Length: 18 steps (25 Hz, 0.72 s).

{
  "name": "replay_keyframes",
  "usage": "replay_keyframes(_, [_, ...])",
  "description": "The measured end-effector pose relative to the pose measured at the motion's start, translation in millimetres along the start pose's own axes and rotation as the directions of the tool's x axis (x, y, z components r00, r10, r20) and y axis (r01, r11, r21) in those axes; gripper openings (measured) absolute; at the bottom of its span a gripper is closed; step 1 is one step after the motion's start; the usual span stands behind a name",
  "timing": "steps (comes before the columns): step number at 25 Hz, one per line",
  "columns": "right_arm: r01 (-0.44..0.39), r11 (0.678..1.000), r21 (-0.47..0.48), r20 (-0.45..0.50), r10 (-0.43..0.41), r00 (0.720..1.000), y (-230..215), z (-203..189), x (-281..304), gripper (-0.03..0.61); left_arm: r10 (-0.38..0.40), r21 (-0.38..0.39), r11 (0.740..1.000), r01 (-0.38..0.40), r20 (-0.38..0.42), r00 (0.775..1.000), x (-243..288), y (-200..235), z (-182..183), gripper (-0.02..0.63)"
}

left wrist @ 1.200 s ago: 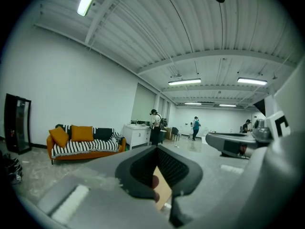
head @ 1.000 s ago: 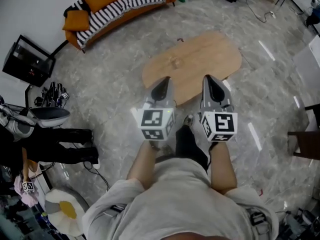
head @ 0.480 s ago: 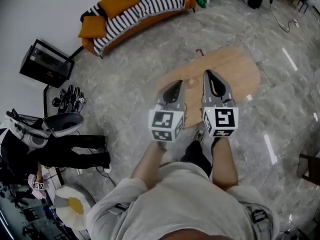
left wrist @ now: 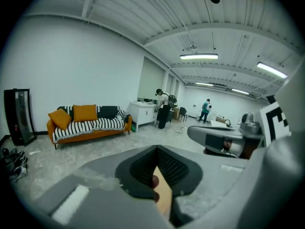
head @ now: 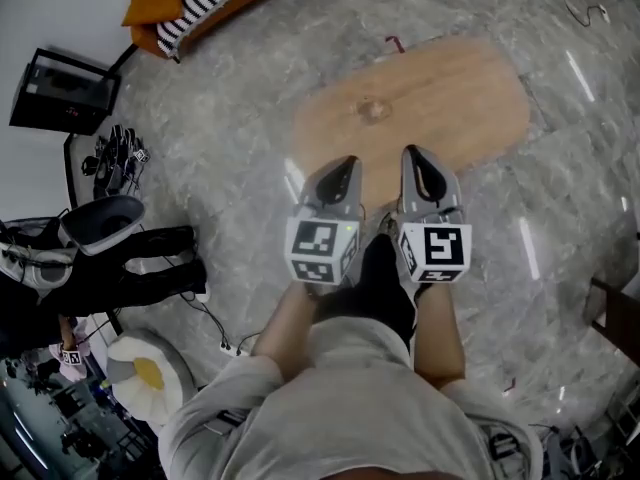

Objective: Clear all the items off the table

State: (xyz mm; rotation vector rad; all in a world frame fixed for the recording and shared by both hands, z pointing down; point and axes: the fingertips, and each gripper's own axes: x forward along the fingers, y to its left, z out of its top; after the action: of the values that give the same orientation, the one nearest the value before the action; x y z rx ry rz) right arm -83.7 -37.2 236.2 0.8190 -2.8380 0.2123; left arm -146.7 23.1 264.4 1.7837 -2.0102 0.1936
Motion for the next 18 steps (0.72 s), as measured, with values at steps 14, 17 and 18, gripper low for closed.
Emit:
replay_keyframes(14, [-0.046,0.996,0.079,-0.114,0.055,0.992,-77.0,-85.5,103.7,0.006,-0.001,0.093,0.995,0.017,-0.173,0.985,136.0,32.5,-52.3,0.02])
replay_keyframes(17, [-0.049,0.996,0.079,-0.136,0.06,0.989,-88.6,-106.8,121.9,0.008,-0.018,0.13,0.99,0.046,-0.21,0.978,150.9,42.6,-70.5,0.02])
replay_keyframes(18, [-0.043,0.996,0.078,-0.144,0.054,0.988,-92.5,-116.3,127.0,0.006,-0.027,0.142,0.988,0.06,-0.225,0.974,156.0,45.9,-79.2,0.02])
